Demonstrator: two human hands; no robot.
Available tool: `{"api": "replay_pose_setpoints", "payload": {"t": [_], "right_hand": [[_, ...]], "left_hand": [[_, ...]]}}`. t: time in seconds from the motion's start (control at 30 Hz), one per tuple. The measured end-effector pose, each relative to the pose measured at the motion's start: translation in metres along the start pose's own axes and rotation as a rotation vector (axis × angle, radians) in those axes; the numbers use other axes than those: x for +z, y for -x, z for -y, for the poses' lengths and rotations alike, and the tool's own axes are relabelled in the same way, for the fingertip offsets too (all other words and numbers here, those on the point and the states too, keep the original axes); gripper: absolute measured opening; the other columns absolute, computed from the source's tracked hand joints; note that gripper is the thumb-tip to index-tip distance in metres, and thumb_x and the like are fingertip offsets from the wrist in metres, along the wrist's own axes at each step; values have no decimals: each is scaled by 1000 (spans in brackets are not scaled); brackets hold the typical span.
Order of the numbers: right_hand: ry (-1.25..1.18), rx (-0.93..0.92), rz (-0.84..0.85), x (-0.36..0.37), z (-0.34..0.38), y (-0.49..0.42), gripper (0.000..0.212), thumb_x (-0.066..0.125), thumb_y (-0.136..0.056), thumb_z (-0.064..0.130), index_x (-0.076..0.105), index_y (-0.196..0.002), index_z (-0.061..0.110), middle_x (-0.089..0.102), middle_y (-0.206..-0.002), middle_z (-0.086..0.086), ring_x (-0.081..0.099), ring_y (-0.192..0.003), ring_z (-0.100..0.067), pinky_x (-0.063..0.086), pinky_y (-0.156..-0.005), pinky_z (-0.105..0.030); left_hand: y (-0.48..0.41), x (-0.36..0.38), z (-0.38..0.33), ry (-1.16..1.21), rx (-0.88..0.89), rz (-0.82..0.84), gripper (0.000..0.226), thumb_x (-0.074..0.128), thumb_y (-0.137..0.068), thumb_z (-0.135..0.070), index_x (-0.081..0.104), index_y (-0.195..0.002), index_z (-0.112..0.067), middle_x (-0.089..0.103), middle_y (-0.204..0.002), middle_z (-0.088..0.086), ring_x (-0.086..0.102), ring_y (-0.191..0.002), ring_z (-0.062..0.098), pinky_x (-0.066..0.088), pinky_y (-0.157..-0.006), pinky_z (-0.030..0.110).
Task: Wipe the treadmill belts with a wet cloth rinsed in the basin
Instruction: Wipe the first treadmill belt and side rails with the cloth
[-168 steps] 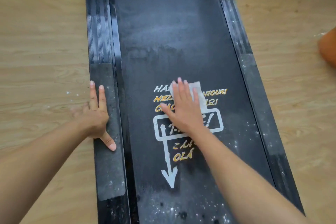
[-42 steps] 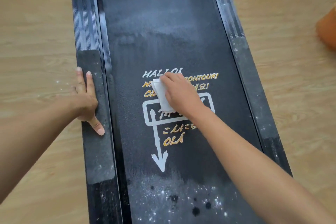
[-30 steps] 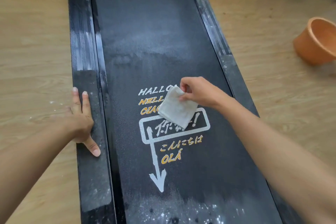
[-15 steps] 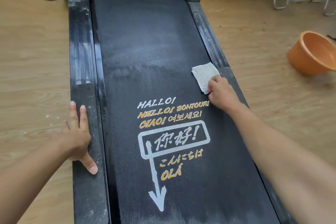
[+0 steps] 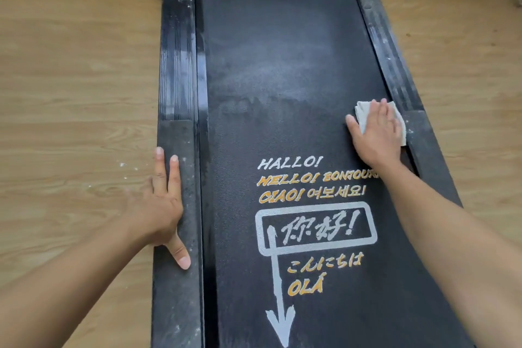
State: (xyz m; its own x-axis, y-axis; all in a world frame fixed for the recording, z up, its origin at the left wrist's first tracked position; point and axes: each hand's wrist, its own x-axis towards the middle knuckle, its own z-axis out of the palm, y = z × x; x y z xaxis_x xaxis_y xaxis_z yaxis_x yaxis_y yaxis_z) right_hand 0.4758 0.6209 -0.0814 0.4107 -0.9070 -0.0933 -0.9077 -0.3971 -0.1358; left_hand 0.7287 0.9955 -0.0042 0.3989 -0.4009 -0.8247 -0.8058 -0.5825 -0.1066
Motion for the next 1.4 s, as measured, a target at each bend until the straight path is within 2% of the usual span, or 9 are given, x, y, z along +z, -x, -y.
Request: {"api": "replay_pose_setpoints", "payload": {"t": [0.13, 0.33, 0.43, 0.53, 0.63, 0.83, 1.03, 1.27, 1.4], "right_hand": [[-63, 29, 21, -2, 83, 4, 109, 22, -94, 86, 5, -168, 9, -1, -177, -10, -3, -164, -25, 0, -131, -51], [-30, -542, 103, 28, 267, 65, 90, 18, -101, 72, 18, -167, 12, 11, -176, -8, 7, -163, -25, 6, -131, -48], [-25, -744, 218, 31, 279, 94, 82, 20, -106, 66, 4, -169, 17, -5, -177, -2, -10, -163, -16, -4, -131, -43], [34, -790, 163, 28, 232, 86, 88, 22, -103, 74, 5, -170, 20, -2, -177, 0, -6, -163, -16, 0, -132, -42], [39, -608, 133, 15, 152, 67, 92, 17, -98, 80, 3, -170, 23, -4, -177, 2, -6, -163, -16, -1, -132, -41], [-57, -29, 85, -16, -10, 47, 93, 15, -97, 82, 4, -169, 24, -3, -178, 0, -6, -163, -17, 1, -132, -46], [-164, 211, 52, -9, 55, 46, 110, 24, -91, 88, 3, -169, 13, -5, -177, -7, -8, -163, -23, -1, -131, -52], [-118, -429, 206, 27, 238, 136, 97, 14, -98, 80, -2, -169, 15, -13, -176, -4, -17, -162, -18, -11, -130, -47], [-22, -765, 244, 34, 224, 168, 84, 18, -104, 71, 3, -170, 21, -7, -177, 2, -12, -162, -15, -5, -131, -45]], "left_hand": [[-3, 4, 2, 20, 25, -28, 199, 86, -17, -81, -60, -126, -2, -73, -121, 27, 3, -159, 45, 22, -122, 64], [0, 3, 2, 13, 3, -46, 199, 90, -23, -80, -60, -127, -2, -72, -122, 27, 6, -159, 42, 22, -123, 60], [3, 3, 0, 27, -2, -48, 200, 90, -20, -80, -59, -129, -3, -72, -124, 26, 4, -159, 41, 23, -122, 61], [2, 2, 1, 15, -4, -38, 201, 81, -8, -83, -59, -129, -3, -72, -124, 26, 4, -159, 43, 27, -120, 63], [2, 3, 1, 9, 3, -25, 199, 72, -3, -85, -60, -126, -2, -72, -123, 27, 3, -159, 45, 28, -120, 62], [1, 3, 2, -7, 45, -36, 198, 81, -17, -86, -59, -127, 0, -72, -120, 29, 4, -158, 49, 29, -121, 59], [6, -1, 1, 9, 47, -47, 196, 88, -27, -81, -57, -131, 0, -71, -119, 31, 19, -154, 51, 31, -121, 57], [8, 2, 1, 66, 43, -32, 193, 93, -30, -75, -62, -122, -6, -74, -119, 24, 2, -158, 49, 24, -123, 64], [10, 5, 4, 100, 82, -21, 197, 91, -18, -75, -63, -123, -12, -77, -118, 15, -5, -159, 46, 21, -124, 64]]}}
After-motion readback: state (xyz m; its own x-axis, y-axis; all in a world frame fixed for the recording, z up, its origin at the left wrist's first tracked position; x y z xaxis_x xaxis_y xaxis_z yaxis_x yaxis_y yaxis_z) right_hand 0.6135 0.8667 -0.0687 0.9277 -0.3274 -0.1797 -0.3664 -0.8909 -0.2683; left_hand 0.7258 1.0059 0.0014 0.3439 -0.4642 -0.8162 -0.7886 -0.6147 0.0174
